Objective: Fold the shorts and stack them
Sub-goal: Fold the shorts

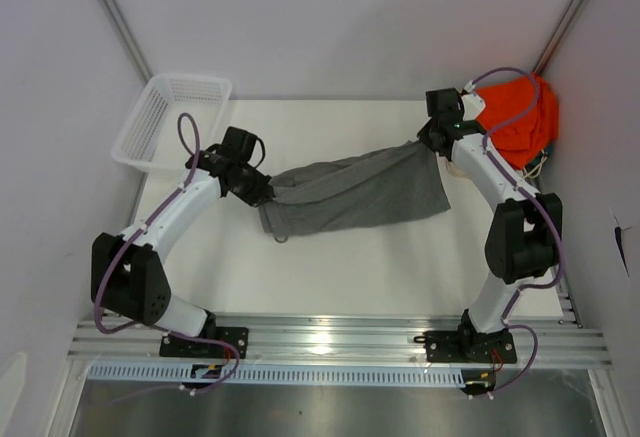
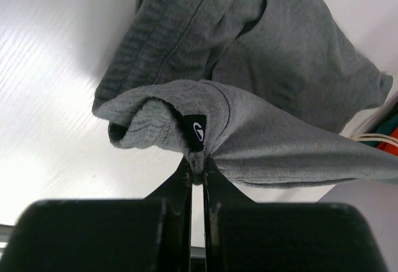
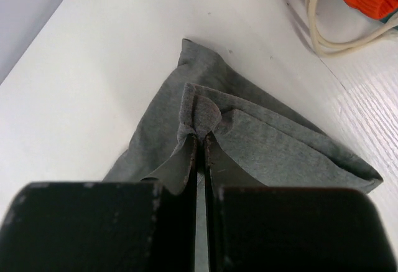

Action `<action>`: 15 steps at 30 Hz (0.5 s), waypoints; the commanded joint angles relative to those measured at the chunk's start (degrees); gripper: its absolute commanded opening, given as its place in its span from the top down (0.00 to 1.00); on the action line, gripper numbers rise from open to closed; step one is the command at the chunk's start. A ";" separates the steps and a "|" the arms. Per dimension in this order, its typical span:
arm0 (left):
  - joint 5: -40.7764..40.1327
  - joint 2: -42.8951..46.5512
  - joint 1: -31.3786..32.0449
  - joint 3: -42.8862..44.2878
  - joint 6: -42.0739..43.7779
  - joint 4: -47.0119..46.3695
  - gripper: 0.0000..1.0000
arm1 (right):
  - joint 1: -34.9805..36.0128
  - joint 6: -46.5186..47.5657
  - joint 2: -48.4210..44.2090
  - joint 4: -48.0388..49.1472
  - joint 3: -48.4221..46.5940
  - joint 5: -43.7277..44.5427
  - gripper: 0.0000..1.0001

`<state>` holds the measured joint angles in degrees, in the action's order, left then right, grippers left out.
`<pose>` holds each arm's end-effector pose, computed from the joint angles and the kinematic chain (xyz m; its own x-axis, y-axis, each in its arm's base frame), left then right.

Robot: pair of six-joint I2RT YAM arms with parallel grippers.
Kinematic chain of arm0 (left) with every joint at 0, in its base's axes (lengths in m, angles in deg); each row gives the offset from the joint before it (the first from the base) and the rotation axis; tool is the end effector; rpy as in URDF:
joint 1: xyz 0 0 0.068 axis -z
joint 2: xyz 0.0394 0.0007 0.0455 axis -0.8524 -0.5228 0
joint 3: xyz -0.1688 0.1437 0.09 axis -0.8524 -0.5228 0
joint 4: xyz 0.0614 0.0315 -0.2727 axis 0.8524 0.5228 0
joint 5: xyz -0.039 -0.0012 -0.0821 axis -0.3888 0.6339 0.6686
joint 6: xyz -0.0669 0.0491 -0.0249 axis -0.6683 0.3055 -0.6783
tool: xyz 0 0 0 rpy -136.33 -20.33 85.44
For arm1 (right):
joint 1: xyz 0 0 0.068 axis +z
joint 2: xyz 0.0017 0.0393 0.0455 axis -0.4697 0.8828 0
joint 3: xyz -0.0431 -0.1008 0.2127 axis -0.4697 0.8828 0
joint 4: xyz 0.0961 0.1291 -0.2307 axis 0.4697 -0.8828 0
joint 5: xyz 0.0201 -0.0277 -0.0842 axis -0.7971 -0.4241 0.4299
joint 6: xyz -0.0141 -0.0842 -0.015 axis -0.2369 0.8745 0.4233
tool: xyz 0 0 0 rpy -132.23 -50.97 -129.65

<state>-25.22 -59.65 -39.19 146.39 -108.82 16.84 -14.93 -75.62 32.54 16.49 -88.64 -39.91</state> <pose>0.3160 -0.1090 0.1975 -0.5696 -0.8055 -0.1632 -0.6889 0.5763 -0.4396 0.4363 0.0718 0.2322 -0.4275 0.5722 -0.6999 0.5099 0.7919 0.3360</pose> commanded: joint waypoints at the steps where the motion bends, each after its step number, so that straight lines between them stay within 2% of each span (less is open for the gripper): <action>1: 0.05 -3.51 -1.80 3.71 2.64 1.23 1.00 | -0.95 0.02 3.13 2.83 -4.50 3.44 1.00; 8: 2.51 -10.37 -4.34 6.69 4.66 -0.09 0.99 | -1.22 -0.86 9.46 3.97 -7.41 3.71 1.00; 15: 2.86 -12.14 -5.66 5.73 4.67 -4.66 1.00 | -2.01 -1.30 14.12 6.95 -8.73 3.09 1.00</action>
<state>-22.29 -71.83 -43.36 150.63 -105.76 13.65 -15.39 -76.15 45.67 19.55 -94.04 -40.08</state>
